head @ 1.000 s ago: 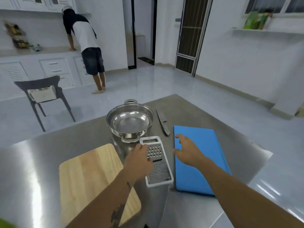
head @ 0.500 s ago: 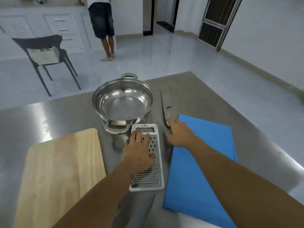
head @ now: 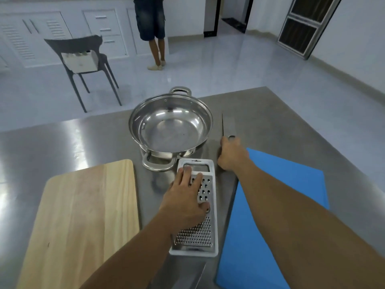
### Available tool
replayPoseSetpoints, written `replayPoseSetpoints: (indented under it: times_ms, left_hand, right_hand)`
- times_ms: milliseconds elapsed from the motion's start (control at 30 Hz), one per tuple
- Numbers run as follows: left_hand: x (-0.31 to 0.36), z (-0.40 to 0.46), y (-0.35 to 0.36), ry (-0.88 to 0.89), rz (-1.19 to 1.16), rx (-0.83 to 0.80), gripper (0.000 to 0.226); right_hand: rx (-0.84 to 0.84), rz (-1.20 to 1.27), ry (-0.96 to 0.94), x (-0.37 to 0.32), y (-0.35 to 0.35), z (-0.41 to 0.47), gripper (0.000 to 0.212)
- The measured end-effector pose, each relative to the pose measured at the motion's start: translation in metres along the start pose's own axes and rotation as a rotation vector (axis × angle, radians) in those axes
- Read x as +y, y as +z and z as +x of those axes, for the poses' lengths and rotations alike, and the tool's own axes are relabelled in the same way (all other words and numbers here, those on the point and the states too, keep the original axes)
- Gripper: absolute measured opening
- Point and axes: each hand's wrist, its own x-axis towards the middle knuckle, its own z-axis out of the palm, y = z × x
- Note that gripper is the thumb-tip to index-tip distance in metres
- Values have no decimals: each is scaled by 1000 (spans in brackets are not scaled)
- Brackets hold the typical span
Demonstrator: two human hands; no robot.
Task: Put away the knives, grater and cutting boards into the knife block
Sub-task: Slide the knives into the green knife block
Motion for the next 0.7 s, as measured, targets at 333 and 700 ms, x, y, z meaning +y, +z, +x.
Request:
replayPoseSetpoints:
  times_ms: [333, 700]
  left_hand:
    - [-5, 2, 0, 14, -8, -69, 87]
    - [-12, -36, -51, 102, -240, 33, 61]
  right_hand:
    - [-21, 168, 193, -6, -11, -31, 65]
    - [324, 779, 340, -32, -40, -108, 34]
